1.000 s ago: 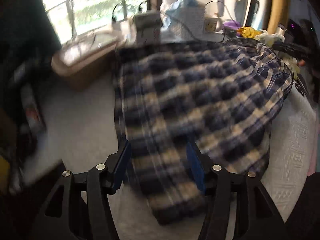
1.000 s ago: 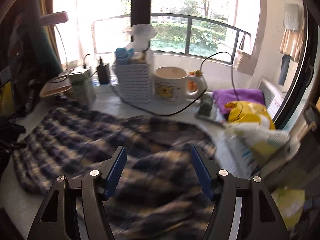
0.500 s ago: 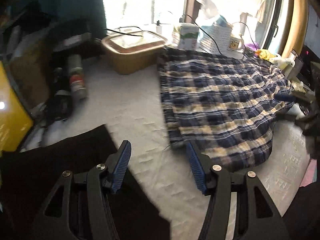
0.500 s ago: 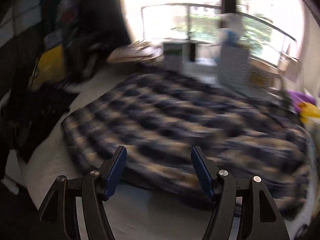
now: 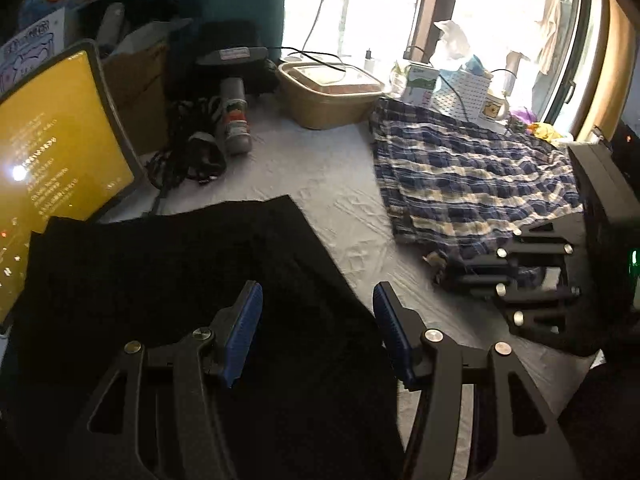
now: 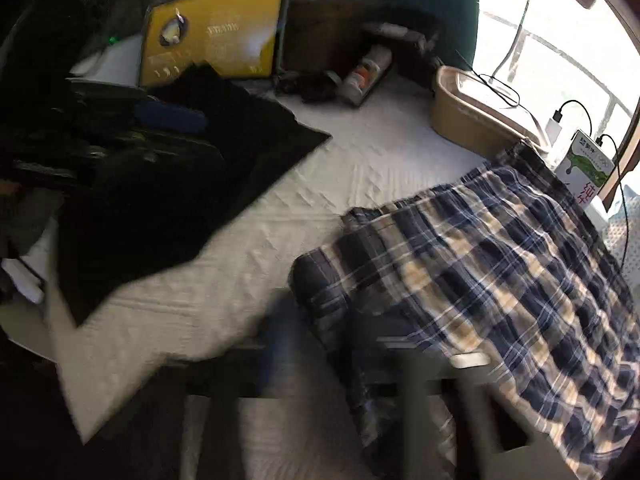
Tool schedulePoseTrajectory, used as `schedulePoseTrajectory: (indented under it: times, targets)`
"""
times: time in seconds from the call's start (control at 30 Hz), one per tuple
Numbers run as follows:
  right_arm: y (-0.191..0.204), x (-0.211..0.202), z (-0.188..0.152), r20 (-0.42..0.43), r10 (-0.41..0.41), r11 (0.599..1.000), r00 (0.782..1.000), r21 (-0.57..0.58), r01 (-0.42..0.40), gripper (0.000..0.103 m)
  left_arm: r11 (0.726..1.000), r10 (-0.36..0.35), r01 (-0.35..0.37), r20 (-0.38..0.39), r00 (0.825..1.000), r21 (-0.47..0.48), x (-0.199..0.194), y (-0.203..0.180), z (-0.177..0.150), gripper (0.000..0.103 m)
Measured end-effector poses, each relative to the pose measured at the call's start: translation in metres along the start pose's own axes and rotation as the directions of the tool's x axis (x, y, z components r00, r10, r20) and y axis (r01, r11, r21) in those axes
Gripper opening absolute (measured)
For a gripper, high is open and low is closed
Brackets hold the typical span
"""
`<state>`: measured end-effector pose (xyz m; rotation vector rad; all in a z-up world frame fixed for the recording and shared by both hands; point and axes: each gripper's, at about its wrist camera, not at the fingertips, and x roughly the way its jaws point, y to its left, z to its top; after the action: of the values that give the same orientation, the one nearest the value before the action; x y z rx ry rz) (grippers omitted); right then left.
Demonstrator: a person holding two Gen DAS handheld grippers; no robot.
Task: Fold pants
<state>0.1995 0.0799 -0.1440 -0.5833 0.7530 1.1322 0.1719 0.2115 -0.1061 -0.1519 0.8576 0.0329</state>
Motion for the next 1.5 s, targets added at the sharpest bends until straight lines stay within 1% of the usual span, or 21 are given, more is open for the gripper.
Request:
schedulePoseTrajectory:
  times: [0.07, 0.13, 0.3, 0.4, 0.47, 0.5, 0.57, 0.6, 0.63, 0.67, 0.77, 0.93, 1.03, 1.1, 1.17, 1.3, 1.33, 1.37, 1.4, 1.43, 1.5]
  targets:
    - [-0.012, -0.012, 0.002, 0.044, 0.019, 0.999, 0.999, 0.048, -0.021, 0.004, 1.000, -0.027, 0.027, -0.002, 1.000, 0.015, 0.003, -0.007, 0.001, 0.057]
    - [-0.030, -0.028, 0.005, 0.088, 0.016, 0.994, 0.996, 0.108, -0.026, 0.004, 0.998, -0.053, 0.053, -0.010, 0.999, 0.025, 0.009, -0.015, 0.004, 0.057]
    - [-0.082, -0.062, 0.000, 0.183, -0.026, 0.965, 0.983, 0.260, -0.023, 0.004, 0.988, -0.123, 0.126, -0.047, 0.991, 0.086, 0.039, -0.047, 0.017, 0.057]
    - [-0.101, -0.072, -0.003, 0.207, -0.047, 0.953, 0.977, 0.303, -0.018, 0.004, 0.984, -0.143, 0.150, -0.078, 0.987, 0.096, 0.064, -0.061, 0.028, 0.058]
    - [-0.111, -0.076, -0.004, 0.222, -0.054, 0.945, 0.974, 0.325, -0.022, 0.004, 0.985, -0.136, 0.146, -0.100, 0.986, 0.092, 0.081, -0.065, 0.035, 0.057]
    - [-0.115, -0.078, -0.006, 0.229, -0.054, 0.942, 0.972, 0.333, -0.026, 0.004, 0.986, -0.132, 0.140, -0.083, 0.988, 0.095, 0.085, -0.066, 0.038, 0.058]
    - [-0.120, -0.080, -0.005, 0.241, -0.060, 0.939, 0.969, 0.344, -0.028, 0.003, 0.983, -0.152, 0.159, -0.081, 0.985, 0.091, 0.092, -0.070, 0.046, 0.057]
    - [-0.123, -0.080, -0.005, 0.249, -0.059, 0.937, 0.967, 0.348, -0.033, 0.003, 0.981, -0.163, 0.170, -0.077, 0.984, 0.089, 0.094, -0.071, 0.049, 0.054]
    - [-0.124, -0.086, -0.008, 0.257, -0.059, 0.936, 0.965, 0.350, -0.036, 0.003, 0.979, -0.179, 0.185, -0.076, 0.981, 0.085, 0.095, -0.071, 0.051, 0.035]
    - [-0.125, -0.088, -0.007, 0.265, -0.058, 0.936, 0.962, 0.351, -0.040, 0.003, 0.978, -0.186, 0.194, -0.091, 0.978, 0.083, 0.098, -0.072, 0.053, 0.010]
    - [-0.127, -0.095, -0.006, 0.293, -0.054, 0.937, 0.954, 0.346, -0.053, 0.003, 0.974, -0.196, 0.206, -0.103, 0.975, 0.098, 0.095, -0.076, 0.051, 0.005]
    - [-0.122, -0.102, 0.001, 0.327, -0.038, 0.941, 0.944, 0.330, -0.076, 0.004, 0.972, -0.218, 0.226, -0.105, 0.970, 0.065, 0.067, -0.073, 0.038, 0.005]
    - [-0.111, -0.104, 0.008, 0.342, 0.002, 0.948, 0.940, 0.297, -0.110, 0.004, 0.969, -0.238, 0.244, -0.108, 0.965, 0.045, 0.048, -0.072, 0.025, 0.005]
    - [-0.100, -0.102, 0.014, 0.345, 0.040, 0.952, 0.938, 0.272, -0.140, 0.004, 0.972, -0.226, 0.231, -0.117, 0.967, 0.032, 0.043, -0.072, 0.017, 0.005]
    - [-0.085, -0.094, 0.019, 0.335, 0.086, 0.955, 0.938, 0.240, -0.173, 0.003, 0.976, -0.210, 0.216, -0.150, 0.966, 0.026, 0.044, -0.073, 0.009, 0.007]
    - [-0.045, -0.065, 0.027, 0.266, 0.169, 0.960, 0.949, 0.173, -0.219, 0.003, 0.977, -0.208, 0.214, -0.184, 0.961, 0.014, 0.041, -0.070, -0.006, 0.007]
    - [-0.036, -0.057, 0.027, 0.248, 0.184, 0.961, 0.951, 0.160, -0.228, 0.003, 0.977, -0.206, 0.212, -0.189, 0.960, 0.011, 0.039, -0.067, -0.009, 0.011]
    - [-0.029, -0.050, 0.027, 0.231, 0.195, 0.960, 0.953, 0.153, -0.233, 0.003, 0.979, -0.200, 0.204, -0.190, 0.961, 0.002, 0.035, -0.063, -0.013, 0.021]
    - [-0.023, -0.041, 0.026, 0.211, 0.205, 0.960, 0.956, 0.149, -0.238, 0.003, 0.981, -0.189, 0.192, -0.191, 0.963, -0.006, 0.030, -0.057, -0.016, 0.027]
    - [-0.017, -0.032, 0.025, 0.189, 0.211, 0.960, 0.959, 0.144, -0.239, 0.003, 0.985, -0.173, 0.173, -0.192, 0.966, -0.020, 0.026, -0.048, -0.020, 0.036]
    - [-0.011, -0.015, 0.021, 0.142, 0.226, 0.957, 0.964, 0.151, -0.247, 0.004, 0.989, -0.150, 0.145, -0.188, 0.971, -0.039, 0.016, -0.035, -0.025, 0.038]
